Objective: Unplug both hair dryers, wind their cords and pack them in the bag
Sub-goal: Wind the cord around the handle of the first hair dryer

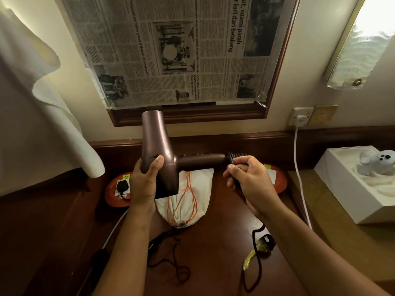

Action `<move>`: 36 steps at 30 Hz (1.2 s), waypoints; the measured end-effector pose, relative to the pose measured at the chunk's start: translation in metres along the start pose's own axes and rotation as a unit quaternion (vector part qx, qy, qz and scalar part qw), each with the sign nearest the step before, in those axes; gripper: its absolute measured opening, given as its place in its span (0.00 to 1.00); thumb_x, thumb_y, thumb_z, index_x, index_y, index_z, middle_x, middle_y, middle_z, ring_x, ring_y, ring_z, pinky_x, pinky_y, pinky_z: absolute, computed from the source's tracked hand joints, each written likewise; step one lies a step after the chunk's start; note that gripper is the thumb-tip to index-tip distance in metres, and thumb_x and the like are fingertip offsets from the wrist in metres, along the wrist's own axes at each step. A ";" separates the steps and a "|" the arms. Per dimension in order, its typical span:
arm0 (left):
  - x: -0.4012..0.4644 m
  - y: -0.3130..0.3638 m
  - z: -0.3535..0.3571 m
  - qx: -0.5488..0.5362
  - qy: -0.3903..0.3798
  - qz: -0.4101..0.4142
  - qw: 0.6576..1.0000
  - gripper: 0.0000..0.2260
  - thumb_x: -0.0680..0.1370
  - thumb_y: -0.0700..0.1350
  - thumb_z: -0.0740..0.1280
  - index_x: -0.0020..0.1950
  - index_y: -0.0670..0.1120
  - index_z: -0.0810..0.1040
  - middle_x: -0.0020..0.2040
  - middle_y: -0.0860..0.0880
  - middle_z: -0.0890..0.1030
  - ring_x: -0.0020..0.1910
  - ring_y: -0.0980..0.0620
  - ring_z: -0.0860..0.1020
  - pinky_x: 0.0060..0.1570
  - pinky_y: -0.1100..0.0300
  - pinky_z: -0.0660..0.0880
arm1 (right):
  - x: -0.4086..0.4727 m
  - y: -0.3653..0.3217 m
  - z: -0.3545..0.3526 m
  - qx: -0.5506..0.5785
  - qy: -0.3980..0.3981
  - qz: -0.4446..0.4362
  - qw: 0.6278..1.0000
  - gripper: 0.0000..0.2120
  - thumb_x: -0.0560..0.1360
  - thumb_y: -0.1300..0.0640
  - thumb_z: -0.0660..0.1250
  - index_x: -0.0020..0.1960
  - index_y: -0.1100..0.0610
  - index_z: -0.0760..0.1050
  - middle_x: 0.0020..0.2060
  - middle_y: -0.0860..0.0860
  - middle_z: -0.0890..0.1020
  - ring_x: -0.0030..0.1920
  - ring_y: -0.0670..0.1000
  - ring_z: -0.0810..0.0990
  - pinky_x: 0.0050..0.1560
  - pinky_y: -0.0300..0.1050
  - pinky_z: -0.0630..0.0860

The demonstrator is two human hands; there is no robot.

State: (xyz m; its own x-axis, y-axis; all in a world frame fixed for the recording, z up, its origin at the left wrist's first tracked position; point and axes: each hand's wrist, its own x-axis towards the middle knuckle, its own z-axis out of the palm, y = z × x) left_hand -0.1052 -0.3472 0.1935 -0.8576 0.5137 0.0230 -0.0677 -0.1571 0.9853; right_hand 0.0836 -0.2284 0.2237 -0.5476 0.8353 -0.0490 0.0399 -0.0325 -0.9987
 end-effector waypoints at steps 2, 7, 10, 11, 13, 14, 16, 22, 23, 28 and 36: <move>0.000 0.001 0.001 0.003 -0.002 -0.001 1.000 0.24 0.58 0.62 0.72 0.52 0.57 0.77 0.52 0.50 0.81 0.49 0.51 0.81 0.44 0.58 0.78 | -0.002 0.006 -0.002 -0.006 0.001 -0.004 1.000 0.06 0.79 0.62 0.62 0.55 0.58 0.71 0.37 0.56 0.83 0.32 0.50 0.78 0.33 0.43 0.76; 0.002 0.002 0.005 0.015 0.006 -0.014 1.000 0.21 0.61 0.59 0.75 0.51 0.56 0.77 0.50 0.50 0.82 0.49 0.51 0.82 0.45 0.57 0.79 | -0.010 0.021 -0.005 -0.017 -0.026 -0.007 0.999 0.06 0.80 0.57 0.61 0.48 0.56 0.76 0.32 0.53 0.81 0.27 0.51 0.73 0.27 0.44 0.69; 0.002 0.001 0.005 0.017 0.016 -0.025 0.999 0.14 0.68 0.53 0.75 0.51 0.56 0.77 0.50 0.49 0.81 0.50 0.49 0.81 0.43 0.58 0.79 | -0.009 0.031 -0.005 0.000 -0.038 -0.003 0.999 0.07 0.80 0.58 0.60 0.49 0.52 0.77 0.31 0.53 0.78 0.26 0.50 0.68 0.26 0.43 0.63; 0.002 0.000 0.004 0.017 0.022 -0.031 0.999 0.14 0.69 0.52 0.75 0.51 0.55 0.76 0.50 0.49 0.81 0.51 0.48 0.81 0.44 0.58 0.79 | -0.008 0.034 -0.005 0.007 -0.048 0.000 0.999 0.09 0.80 0.59 0.59 0.50 0.50 0.78 0.32 0.53 0.78 0.26 0.49 0.68 0.27 0.42 0.63; 0.003 -0.002 0.002 0.014 0.031 -0.048 0.998 0.20 0.66 0.55 0.76 0.55 0.54 0.76 0.52 0.48 0.81 0.51 0.48 0.81 0.47 0.55 0.80 | -0.007 0.039 -0.006 0.021 -0.075 0.008 0.997 0.14 0.81 0.63 0.58 0.55 0.47 0.77 0.34 0.53 0.78 0.27 0.48 0.68 0.27 0.41 0.62; 0.003 -0.002 0.000 0.009 0.032 -0.055 0.998 0.25 0.62 0.58 0.76 0.56 0.53 0.76 0.53 0.47 0.82 0.52 0.48 0.81 0.49 0.54 0.80 | -0.008 0.041 -0.006 0.028 -0.088 0.014 0.996 0.16 0.81 0.64 0.57 0.58 0.47 0.76 0.35 0.53 0.78 0.27 0.47 0.68 0.27 0.41 0.62; 0.001 -0.003 -0.002 0.004 0.033 -0.061 0.998 0.33 0.58 0.62 0.74 0.59 0.50 0.77 0.54 0.46 0.82 0.51 0.48 0.82 0.49 0.54 0.80 | -0.008 0.043 -0.006 0.041 -0.102 0.025 0.994 0.17 0.81 0.65 0.57 0.61 0.49 0.75 0.35 0.53 0.77 0.26 0.46 0.67 0.26 0.41 0.61; 0.002 -0.008 -0.009 -0.022 0.055 -0.092 0.994 0.28 0.66 0.55 0.75 0.63 0.46 0.76 0.52 0.45 0.82 0.49 0.47 0.82 0.40 0.60 0.77 | -0.012 0.049 -0.003 0.036 -0.148 0.068 0.986 0.10 0.82 0.56 0.56 0.53 0.55 0.75 0.27 0.49 0.67 0.24 0.46 0.61 0.25 0.41 0.57; 0.002 -0.008 -0.011 -0.019 0.054 -0.094 0.994 0.30 0.64 0.55 0.75 0.63 0.46 0.76 0.52 0.46 0.82 0.48 0.48 0.82 0.39 0.61 0.77 | -0.012 0.050 -0.003 0.037 -0.152 0.075 0.985 0.09 0.82 0.56 0.55 0.52 0.56 0.74 0.26 0.48 0.66 0.24 0.46 0.60 0.25 0.41 0.57; 0.002 -0.012 -0.014 -0.025 0.055 -0.102 0.993 0.27 0.68 0.53 0.75 0.64 0.46 0.75 0.52 0.45 0.82 0.47 0.49 0.82 0.39 0.59 0.78 | -0.009 0.058 -0.005 0.040 -0.162 0.076 0.983 0.09 0.82 0.56 0.55 0.53 0.56 0.74 0.27 0.48 0.66 0.24 0.45 0.60 0.24 0.39 0.58; 0.011 -0.012 -0.018 -0.052 0.059 -0.129 0.989 0.38 0.56 0.62 0.75 0.61 0.47 0.77 0.54 0.43 0.83 0.52 0.43 0.82 0.52 0.48 0.79 | -0.007 0.070 -0.006 0.066 -0.164 0.104 0.979 0.16 0.81 0.50 0.56 0.46 0.61 0.75 0.25 0.51 0.65 0.23 0.47 0.59 0.23 0.39 0.56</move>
State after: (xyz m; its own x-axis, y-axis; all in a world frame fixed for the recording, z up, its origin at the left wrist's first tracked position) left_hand -0.1228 -0.3549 0.1793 -0.8586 0.4463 -0.2523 -0.3380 -0.1228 0.9331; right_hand 0.0952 -0.2338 0.1537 -0.7786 0.5832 -0.2314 0.0819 -0.2712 -0.9590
